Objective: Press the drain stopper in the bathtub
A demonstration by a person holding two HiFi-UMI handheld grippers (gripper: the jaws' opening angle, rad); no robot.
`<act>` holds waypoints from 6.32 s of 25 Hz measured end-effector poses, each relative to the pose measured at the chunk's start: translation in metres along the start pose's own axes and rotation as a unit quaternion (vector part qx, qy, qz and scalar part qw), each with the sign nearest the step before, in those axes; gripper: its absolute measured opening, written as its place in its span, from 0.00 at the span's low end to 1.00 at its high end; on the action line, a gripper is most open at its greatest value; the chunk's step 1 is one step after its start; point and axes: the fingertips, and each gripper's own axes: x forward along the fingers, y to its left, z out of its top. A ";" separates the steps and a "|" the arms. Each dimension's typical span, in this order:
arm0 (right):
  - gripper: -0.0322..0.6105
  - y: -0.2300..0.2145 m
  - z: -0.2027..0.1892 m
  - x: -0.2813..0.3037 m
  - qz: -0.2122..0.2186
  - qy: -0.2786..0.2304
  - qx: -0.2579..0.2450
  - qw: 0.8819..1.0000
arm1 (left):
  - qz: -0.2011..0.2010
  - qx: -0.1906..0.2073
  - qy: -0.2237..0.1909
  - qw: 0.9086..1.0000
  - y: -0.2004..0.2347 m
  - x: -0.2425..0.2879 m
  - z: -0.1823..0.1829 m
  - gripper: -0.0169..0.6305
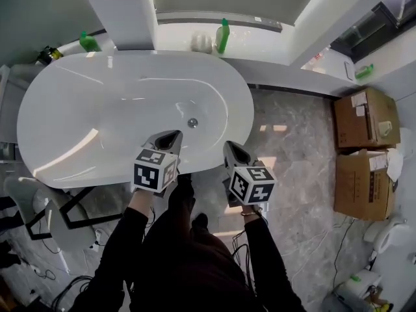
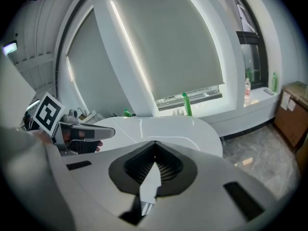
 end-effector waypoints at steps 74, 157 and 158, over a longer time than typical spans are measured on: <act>0.05 -0.152 -0.211 0.382 0.040 0.258 -0.003 0.965 | 0.026 -0.109 0.202 0.973 0.179 0.390 -0.280 0.04; 0.05 -0.178 -0.323 0.467 0.071 0.365 0.029 0.928 | 0.056 -0.169 0.285 0.942 0.218 0.476 -0.402 0.04; 0.05 -0.179 -0.324 0.467 0.069 0.366 0.028 0.928 | 0.059 -0.164 0.288 0.942 0.218 0.476 -0.402 0.04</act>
